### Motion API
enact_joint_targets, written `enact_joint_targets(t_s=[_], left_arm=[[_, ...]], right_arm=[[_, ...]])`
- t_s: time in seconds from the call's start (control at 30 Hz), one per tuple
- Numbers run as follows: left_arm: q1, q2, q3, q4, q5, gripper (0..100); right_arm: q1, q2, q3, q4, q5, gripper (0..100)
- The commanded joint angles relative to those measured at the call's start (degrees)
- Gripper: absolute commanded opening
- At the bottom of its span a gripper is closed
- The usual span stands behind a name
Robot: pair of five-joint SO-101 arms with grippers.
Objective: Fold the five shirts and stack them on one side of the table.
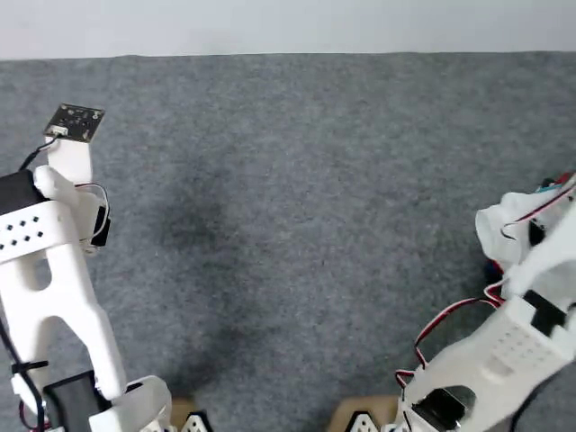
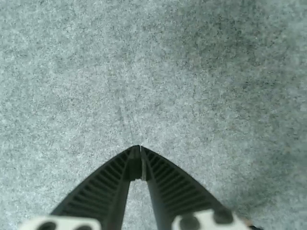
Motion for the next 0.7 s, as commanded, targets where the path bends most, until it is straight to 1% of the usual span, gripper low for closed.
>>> enact_joint_targets(t_s=[0.0,0.17,0.27,0.37,0.5,0.57,0.67], left_arm=[[0.44,-2.20,-0.31,0.44,-0.09,0],[0.44,-2.20,-0.31,0.44,-0.09,0],[0.44,-2.20,-0.31,0.44,-0.09,0],[0.44,-2.20,-0.40,1.14,-0.09,0],[0.44,-2.20,-0.31,1.67,-0.09,0],[0.44,-2.20,-0.31,1.67,-0.09,0],[0.44,-2.20,-0.31,1.67,-0.09,0]], right_arm=[[-1.71,-4.53,-4.22,2.95,-0.53,0.9],[-5.41,-12.62,-6.33,4.35,-0.53,0.9],[-7.43,-13.93,-6.24,4.09,-0.53,0.9],[-7.78,-11.74,-4.75,2.59,-0.62,0.9],[-7.43,-4.44,-0.70,-1.45,-0.62,0.9],[-7.60,-1.45,-0.35,-1.98,-0.62,0.9],[-8.66,-0.84,-0.35,-1.36,-0.53,0.9]])
